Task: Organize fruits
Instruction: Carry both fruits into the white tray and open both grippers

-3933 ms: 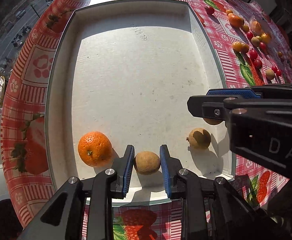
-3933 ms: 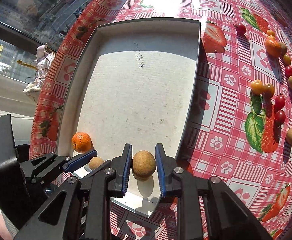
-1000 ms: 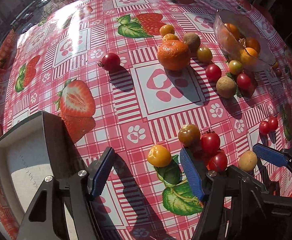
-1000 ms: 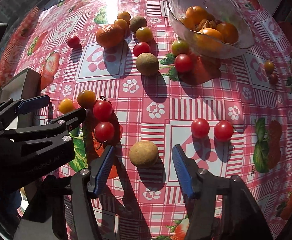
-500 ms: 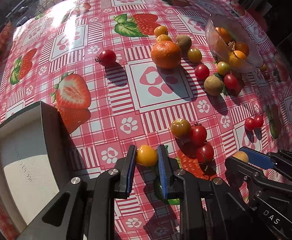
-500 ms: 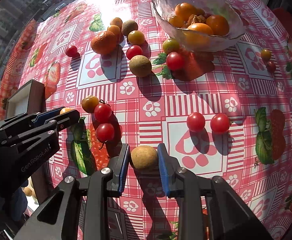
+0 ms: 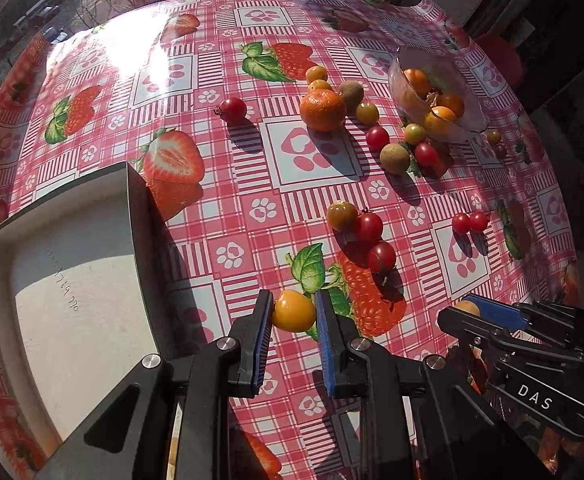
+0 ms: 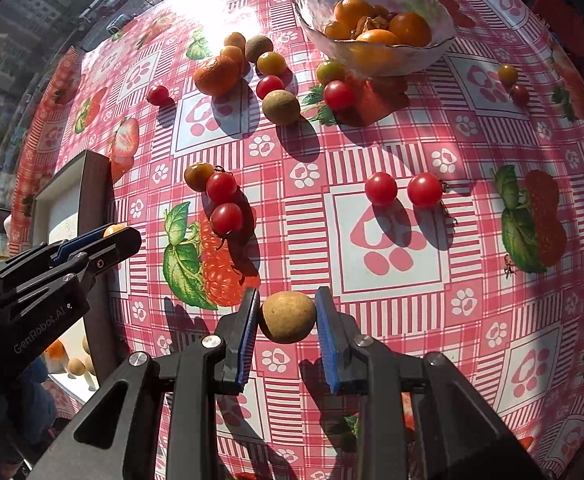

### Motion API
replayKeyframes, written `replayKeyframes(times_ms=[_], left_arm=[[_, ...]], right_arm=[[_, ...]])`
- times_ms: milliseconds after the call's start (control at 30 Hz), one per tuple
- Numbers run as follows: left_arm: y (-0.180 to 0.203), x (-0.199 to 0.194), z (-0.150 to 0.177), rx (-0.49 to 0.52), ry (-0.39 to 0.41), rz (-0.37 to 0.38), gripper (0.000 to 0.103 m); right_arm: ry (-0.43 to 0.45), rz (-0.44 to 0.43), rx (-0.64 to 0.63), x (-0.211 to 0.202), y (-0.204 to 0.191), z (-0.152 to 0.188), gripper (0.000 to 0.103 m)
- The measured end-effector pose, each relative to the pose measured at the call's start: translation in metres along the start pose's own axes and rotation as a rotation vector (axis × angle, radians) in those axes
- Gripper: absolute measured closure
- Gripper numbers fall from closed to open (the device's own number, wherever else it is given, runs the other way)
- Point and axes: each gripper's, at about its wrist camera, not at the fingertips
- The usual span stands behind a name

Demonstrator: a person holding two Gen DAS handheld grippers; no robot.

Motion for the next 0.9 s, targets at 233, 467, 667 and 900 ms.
replayKeyframes(times_ms=[233, 467, 667, 900], left_arm=[[-0.017, -0.024, 0.019, -0.036, 0.029, 0.001, 0.080], [-0.049, -0.051, 0.042, -0.091, 0.063, -0.015, 0.080], [-0.087, -0.065, 0.063, -0.153, 0.070, -0.042, 0.080], [-0.130, -0.073, 0.089, -0.219, 0.066, -0.085, 0.080]], right_arm=[[-0.003, -0.009, -0.008, -0.011, -0.013, 0.011, 0.072], [-0.006, -0.016, -0.054, -0.017, -0.044, 0.017, 0.072], [-0.011, -0.026, -0.114, -0.018, -0.084, 0.021, 0.072], [-0.022, -0.041, -0.205, -0.013, -0.136, 0.028, 0.072]])
Point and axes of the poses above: each gripper's, at about its wrist camera, not at the fingertips, and x roughly the way its jaws point, y to its right, z to its underside, and after that the axes turned 2 degrees about z, right-handed
